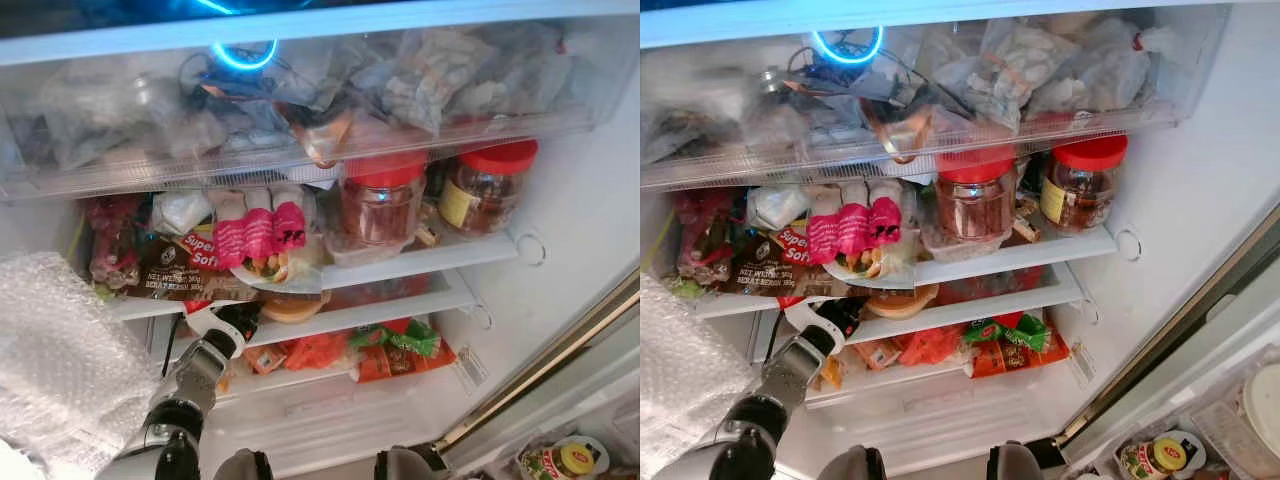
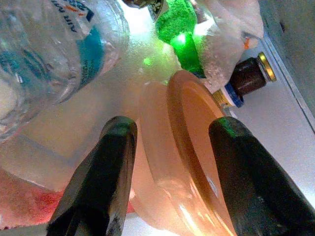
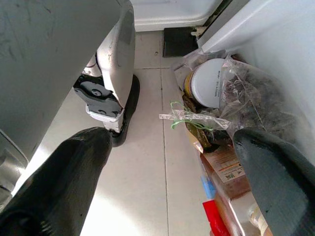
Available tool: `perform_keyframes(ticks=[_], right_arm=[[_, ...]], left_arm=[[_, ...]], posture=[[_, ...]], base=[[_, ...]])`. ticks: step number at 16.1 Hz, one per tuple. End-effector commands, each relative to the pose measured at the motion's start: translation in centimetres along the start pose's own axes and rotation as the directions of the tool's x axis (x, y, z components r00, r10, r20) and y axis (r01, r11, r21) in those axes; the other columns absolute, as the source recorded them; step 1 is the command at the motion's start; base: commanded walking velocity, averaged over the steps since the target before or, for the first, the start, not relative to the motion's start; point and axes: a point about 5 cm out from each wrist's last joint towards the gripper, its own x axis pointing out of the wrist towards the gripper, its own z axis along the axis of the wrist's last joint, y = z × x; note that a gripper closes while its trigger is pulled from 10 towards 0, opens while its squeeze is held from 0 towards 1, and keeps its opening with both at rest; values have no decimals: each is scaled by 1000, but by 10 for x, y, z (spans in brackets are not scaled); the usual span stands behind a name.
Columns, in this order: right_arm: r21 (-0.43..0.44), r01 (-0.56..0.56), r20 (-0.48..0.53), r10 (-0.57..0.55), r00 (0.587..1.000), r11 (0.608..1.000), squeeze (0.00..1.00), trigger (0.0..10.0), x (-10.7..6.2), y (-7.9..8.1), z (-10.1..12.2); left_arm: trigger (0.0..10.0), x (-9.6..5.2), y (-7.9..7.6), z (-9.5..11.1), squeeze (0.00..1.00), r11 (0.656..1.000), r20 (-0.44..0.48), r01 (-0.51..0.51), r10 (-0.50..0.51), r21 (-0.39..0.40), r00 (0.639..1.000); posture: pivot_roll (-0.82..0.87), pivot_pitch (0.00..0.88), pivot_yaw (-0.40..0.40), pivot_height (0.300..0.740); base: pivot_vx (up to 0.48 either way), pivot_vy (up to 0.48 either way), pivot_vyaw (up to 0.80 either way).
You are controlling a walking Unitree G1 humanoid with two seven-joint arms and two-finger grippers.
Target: Restocking fridge
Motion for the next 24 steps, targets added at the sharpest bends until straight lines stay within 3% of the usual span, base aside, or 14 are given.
perform_keyframes(ticks=[1, 9, 18, 20, 22, 24], right_arm=[[17, 17, 0, -17, 1000, 1000, 0, 10000, -1, -4, -2], [16, 16, 1, -16, 1000, 1000, 0, 10000, -1, -4, -1], [19, 27, 3, -27, 1000, 999, 0, 10000, -1, -4, -1], [19, 28, 3, -29, 1000, 999, 0, 10000, -1, -4, -1], [11, 27, 3, -27, 1000, 1000, 0, 10000, -1, -4, -1], [16, 27, 4, -27, 1000, 1000, 0, 10000, -1, -4, -1]], left_arm=[[10000, -6, 3, -7, 0, 1000, -38, -4, 4, 6, 999], [10000, -19, -1, -14, 0, 1000, -80, 15, -14, 7, 997], [10000, 3, -29, -13, 0, 994, -87, 108, -107, 9, 991], [10000, 5, -30, -12, 0, 994, -85, 109, -109, 2, 990], [10000, 9, -25, -12, 0, 993, -80, 88, -94, -76, 992], [10000, 10, -25, -8, 0, 991, -72, 98, -105, -87, 992]], posture=[[-189, 49, 26, 650], [-185, 47, 26, 650], [-190, 47, 26, 650], [-190, 47, 26, 650], [-183, 49, 20, 650], [-190, 47, 25, 650]], base=[[0, 0, 0], [0, 0, 0], [0, 0, 0], [0, 0, 0], [0, 0, 0], [0, 0, 0]])
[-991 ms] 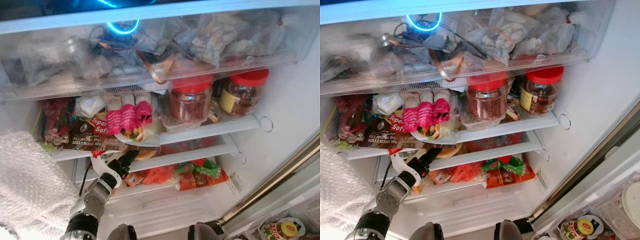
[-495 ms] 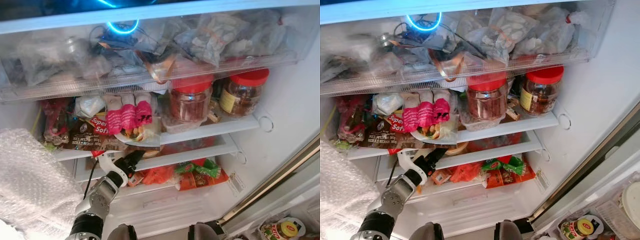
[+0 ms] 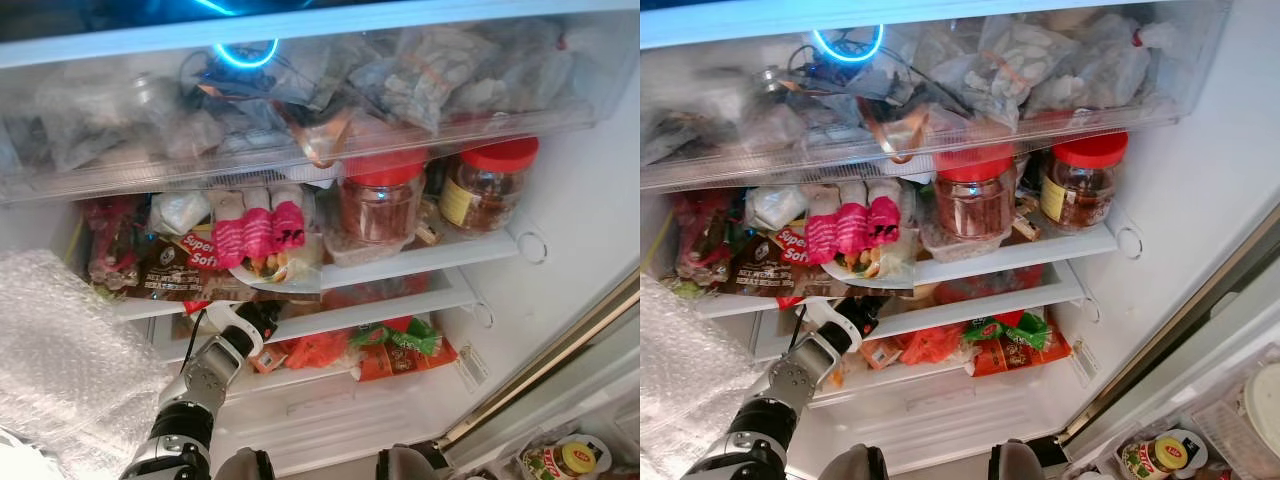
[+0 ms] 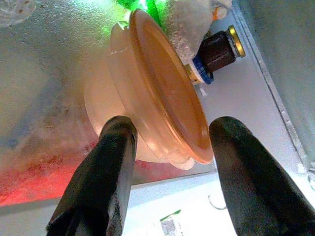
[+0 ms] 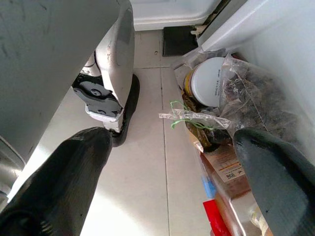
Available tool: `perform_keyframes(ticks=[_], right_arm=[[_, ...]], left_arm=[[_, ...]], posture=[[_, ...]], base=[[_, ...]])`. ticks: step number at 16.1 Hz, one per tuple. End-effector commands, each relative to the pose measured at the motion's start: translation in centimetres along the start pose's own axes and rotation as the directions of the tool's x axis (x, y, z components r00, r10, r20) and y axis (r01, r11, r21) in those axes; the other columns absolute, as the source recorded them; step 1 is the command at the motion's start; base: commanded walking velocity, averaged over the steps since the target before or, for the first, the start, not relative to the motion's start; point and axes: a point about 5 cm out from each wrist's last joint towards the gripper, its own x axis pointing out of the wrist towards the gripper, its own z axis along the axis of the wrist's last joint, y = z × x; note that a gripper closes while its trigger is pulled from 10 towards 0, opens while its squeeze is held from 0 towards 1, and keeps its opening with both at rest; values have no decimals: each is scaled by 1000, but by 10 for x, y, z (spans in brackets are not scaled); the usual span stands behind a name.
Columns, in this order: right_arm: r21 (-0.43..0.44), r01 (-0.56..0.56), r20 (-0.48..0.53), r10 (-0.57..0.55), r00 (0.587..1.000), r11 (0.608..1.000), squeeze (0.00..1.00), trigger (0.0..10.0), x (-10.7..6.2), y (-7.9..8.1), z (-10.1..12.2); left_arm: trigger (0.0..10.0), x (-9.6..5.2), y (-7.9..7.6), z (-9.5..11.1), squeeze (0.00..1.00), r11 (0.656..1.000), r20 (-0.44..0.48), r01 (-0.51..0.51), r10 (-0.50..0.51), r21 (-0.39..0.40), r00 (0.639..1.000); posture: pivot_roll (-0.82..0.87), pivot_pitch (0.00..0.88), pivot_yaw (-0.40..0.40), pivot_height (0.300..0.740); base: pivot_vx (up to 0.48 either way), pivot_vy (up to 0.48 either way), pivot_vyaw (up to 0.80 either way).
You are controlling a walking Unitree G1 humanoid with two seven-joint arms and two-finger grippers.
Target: Restocking fridge
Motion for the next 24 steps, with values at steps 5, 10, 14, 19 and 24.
perform_keyframes(ticks=[5, 10, 14, 19, 24], right_arm=[[8, 15, -2, -15, 1000, 1000, 0, 10000, -1, -3, -1], [3, 11, -4, -11, 1000, 1000, 0, 10000, -1, -2, -2], [3, 8, -4, -8, 1000, 1000, 0, 10000, -1, -3, -2], [0, 7, -6, -7, 1000, 1000, 0, 10000, -1, -3, -2], [-5, 3, -9, -3, 1000, 1000, 0, 10000, -1, -4, -2]], left_arm=[[10000, -18, 1, -1, 0, 998, -44, 58, -57, 3, 997], [10000, -44, -8, -24, 0, 979, -233, 203, -197, 5, 952], [10000, -49, -15, -29, 0, 966, -320, 251, -219, 62, 922], [10000, -59, -20, -39, 0, 901, -490, 325, -154, 286, 858], [10000, -62, -23, -37, 0, 830, -514, 341, -77, 442, 855]], posture=[[-190, 47, 27, 650], [-179, 37, 28, 650], [-178, 47, 24, 650], [-174, 60, 19, 650], [-169, 66, 16, 650]], base=[[0, 0, 0], [0, 0, 0], [0, 0, 0], [0, 0, 0], [0, 0, 0]])
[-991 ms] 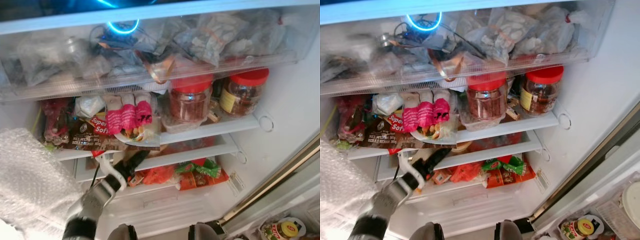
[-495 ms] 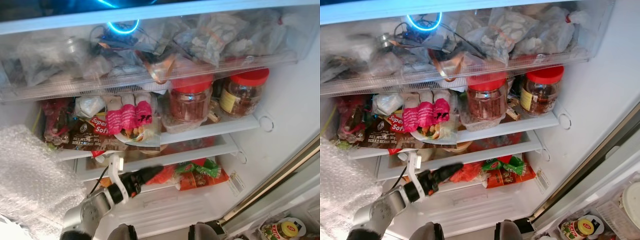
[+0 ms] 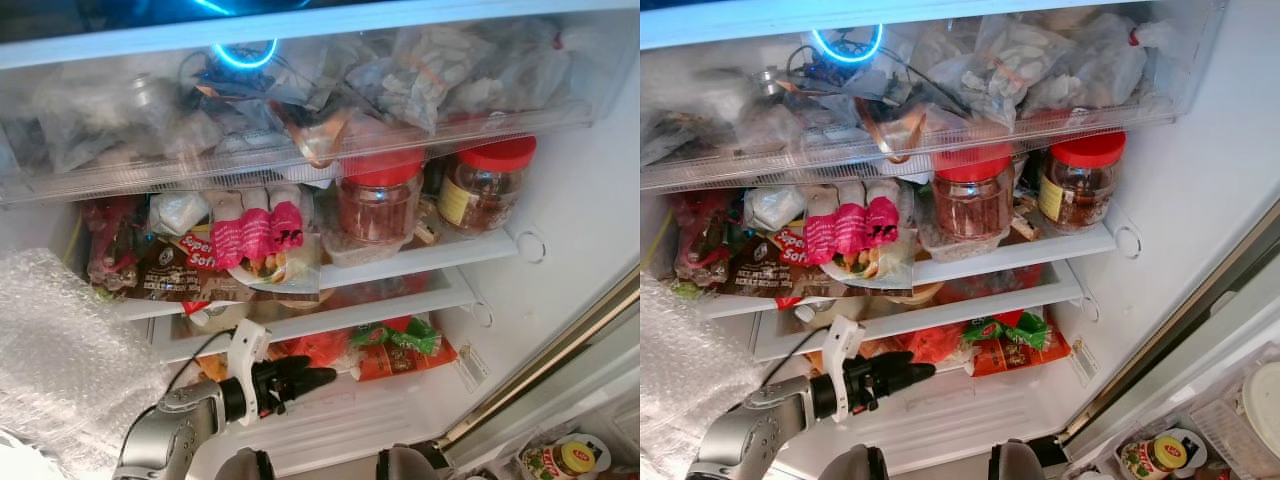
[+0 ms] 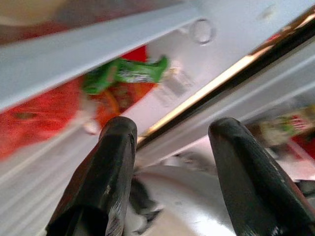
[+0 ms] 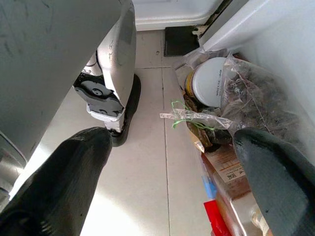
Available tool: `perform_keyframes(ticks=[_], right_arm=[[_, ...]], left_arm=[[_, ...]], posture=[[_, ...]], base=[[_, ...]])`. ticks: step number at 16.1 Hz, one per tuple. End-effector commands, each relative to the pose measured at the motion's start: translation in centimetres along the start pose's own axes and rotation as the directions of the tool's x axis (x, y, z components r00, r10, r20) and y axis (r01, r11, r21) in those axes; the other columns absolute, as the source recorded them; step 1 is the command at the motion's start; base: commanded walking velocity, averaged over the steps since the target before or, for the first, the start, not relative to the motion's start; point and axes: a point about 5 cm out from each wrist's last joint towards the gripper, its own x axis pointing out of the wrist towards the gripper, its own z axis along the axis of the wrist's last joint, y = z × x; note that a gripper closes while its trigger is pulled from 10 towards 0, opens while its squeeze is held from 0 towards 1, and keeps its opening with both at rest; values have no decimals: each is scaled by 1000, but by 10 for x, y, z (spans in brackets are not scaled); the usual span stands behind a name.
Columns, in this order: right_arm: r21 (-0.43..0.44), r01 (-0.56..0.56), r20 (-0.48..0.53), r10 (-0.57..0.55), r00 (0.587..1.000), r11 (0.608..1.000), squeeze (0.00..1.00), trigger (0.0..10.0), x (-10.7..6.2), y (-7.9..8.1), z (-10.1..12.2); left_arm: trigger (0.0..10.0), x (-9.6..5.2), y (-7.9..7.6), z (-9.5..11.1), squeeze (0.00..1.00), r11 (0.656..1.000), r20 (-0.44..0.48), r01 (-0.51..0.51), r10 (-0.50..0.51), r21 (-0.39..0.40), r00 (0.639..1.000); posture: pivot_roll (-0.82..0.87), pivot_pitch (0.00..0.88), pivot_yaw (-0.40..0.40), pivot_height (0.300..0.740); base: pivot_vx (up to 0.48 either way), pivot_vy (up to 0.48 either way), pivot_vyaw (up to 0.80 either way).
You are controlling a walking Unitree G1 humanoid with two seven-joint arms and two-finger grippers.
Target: Restocking fridge
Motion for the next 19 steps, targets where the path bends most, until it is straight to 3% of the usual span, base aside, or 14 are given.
perform_keyframes(ticks=[1, 2, 7, 10, 12, 13, 15, 17, 19], right_arm=[[-3, 9, -11, -9, 1000, 1000, 0, 10000, -1, -4, -2], [-3, 9, -11, -9, 1000, 1000, 0, 10000, -1, -4, -2], [-6, 8, -13, -8, 1000, 1000, 0, 10000, -1, -3, -2], [-2, 10, -13, -10, 1000, 1000, 0, 10000, -1, -3, -3], [-4, 11, -13, -11, 1000, 1000, 0, 10000, -1, -3, -2], [-2, 13, -13, -13, 1000, 1000, 0, 10000, -1, -3, -3], [-9, 10, -16, -10, 1000, 1000, 0, 10000, -1, -3, -3], [-13, 7, -17, -7, 1000, 1000, 0, 10000, -1, -3, -3], [-13, 7, -18, -7, 1000, 1000, 0, 10000, -1, -2, -4]], left_arm=[[10000, -1, 3, -2, 0, 997, -10, -67, 68, 44, 998], [10000, -1, 2, -3, 0, 995, -17, -81, 82, 50, 996], [10000, -5, -5, -6, 0, 937, -95, -177, 215, 302, 972], [10000, -9, -4, -5, 0, 872, -124, -215, 296, 439, 947], [10000, -12, 4, -5, 0, 820, -89, -330, 416, 468, 905], [10000, -16, 11, -1, 0, 768, -31, -419, 494, 484, 869], [10000, -18, 11, -2, 0, 746, -10, -424, 499, 513, 866], [10000, -28, 24, -8, 0, 715, -16, -481, 565, 508, 825], [10000, -33, 30, -14, 0, 706, 6, -506, 580, 495, 815]], posture=[[-169, 66, 16, 650], [-170, 66, 18, 650], [-166, 69, 24, 650], [-164, 69, 29, 650], [-166, 69, 30, 650], [-163, 70, 31, 650], [-157, 70, 27, 650], [-158, 70, 28, 650], [-161, 68, 31, 650]], base=[[0, 0, 0], [0, 0, 0], [0, 0, 0], [0, 0, 0], [0, 0, 0], [0, 0, 0], [0, 0, 0], [0, 0, 0], [0, 0, 0]])
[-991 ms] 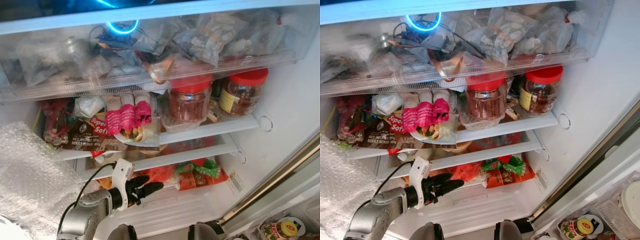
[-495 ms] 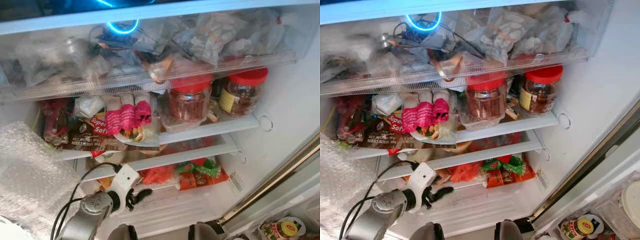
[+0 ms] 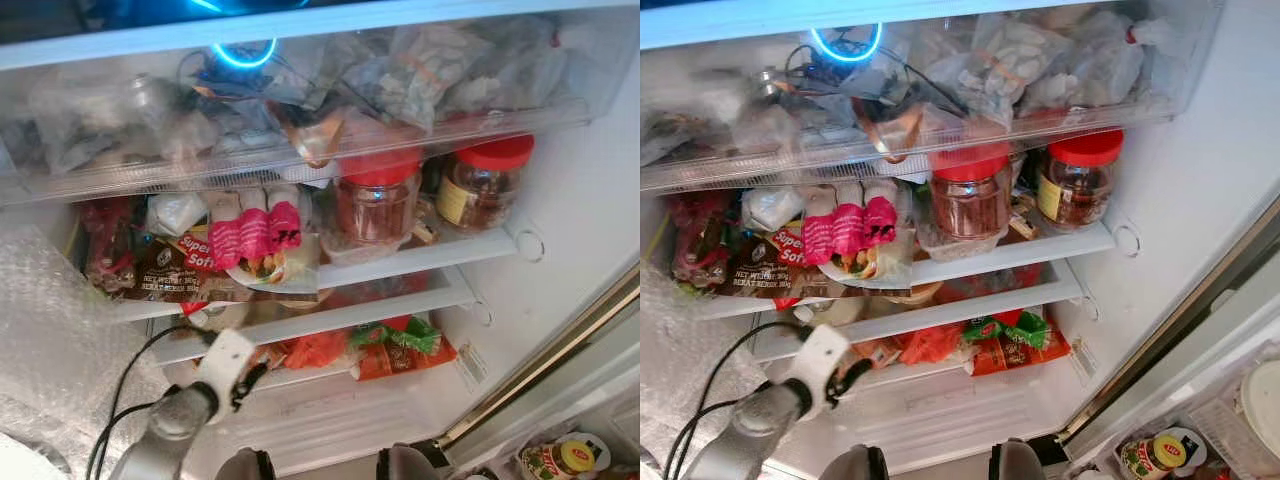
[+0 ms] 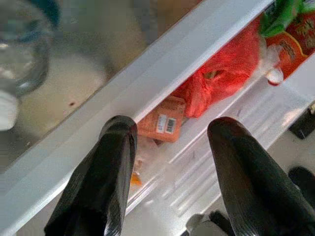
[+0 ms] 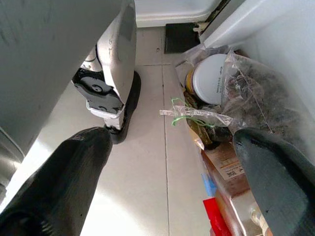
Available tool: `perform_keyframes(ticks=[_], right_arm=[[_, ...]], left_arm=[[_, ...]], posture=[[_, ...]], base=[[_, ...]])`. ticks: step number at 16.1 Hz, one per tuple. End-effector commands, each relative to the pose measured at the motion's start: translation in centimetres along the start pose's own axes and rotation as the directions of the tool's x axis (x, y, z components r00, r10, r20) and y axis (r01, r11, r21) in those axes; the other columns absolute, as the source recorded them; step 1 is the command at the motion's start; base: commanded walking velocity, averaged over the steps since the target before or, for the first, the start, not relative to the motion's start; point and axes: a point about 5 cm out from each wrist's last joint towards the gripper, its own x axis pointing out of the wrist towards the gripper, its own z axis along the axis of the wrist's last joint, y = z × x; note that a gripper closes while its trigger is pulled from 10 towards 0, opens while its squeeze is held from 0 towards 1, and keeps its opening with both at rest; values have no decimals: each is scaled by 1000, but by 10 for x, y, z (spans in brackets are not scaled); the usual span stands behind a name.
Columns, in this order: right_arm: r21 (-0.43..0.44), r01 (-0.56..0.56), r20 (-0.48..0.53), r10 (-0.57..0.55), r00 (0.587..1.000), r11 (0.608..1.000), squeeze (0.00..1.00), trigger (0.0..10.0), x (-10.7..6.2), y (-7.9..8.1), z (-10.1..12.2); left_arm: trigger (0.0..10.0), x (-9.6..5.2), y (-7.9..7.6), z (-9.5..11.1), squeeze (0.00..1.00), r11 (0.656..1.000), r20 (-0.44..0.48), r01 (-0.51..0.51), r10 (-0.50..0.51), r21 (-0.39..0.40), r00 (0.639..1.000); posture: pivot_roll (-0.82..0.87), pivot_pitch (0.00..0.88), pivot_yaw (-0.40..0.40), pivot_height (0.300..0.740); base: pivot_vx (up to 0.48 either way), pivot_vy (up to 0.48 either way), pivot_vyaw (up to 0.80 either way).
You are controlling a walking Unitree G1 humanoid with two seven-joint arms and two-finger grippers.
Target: Restocking fridge
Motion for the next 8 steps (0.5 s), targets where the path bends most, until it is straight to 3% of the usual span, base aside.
perform_keyframes(ticks=[1, 5, 8], right_arm=[[-1, 6, -12, -6, 1000, 1000, 0, 10000, -1, -1, -3], [-7, 0, -20, 0, 1000, 1000, 0, 10000, -1, 0, -5], [-10, -5, -20, 5, 1000, 1000, 0, 10000, -1, 1, -5]], left_arm=[[10000, -3, 4, -11, 0, 997, -19, -28, 27, -76, 999], [10000, -15, -8, -43, 0, 964, -141, 111, -148, -244, 979], [10000, -22, -8, -62, 0, 956, -201, 126, -183, -264, 962]], posture=[[-163, 66, 32, 650], [-153, 59, 36, 650], [-154, 54, 40, 650]], base=[[0, 0, 0], [0, 0, 0], [0, 0, 0]])
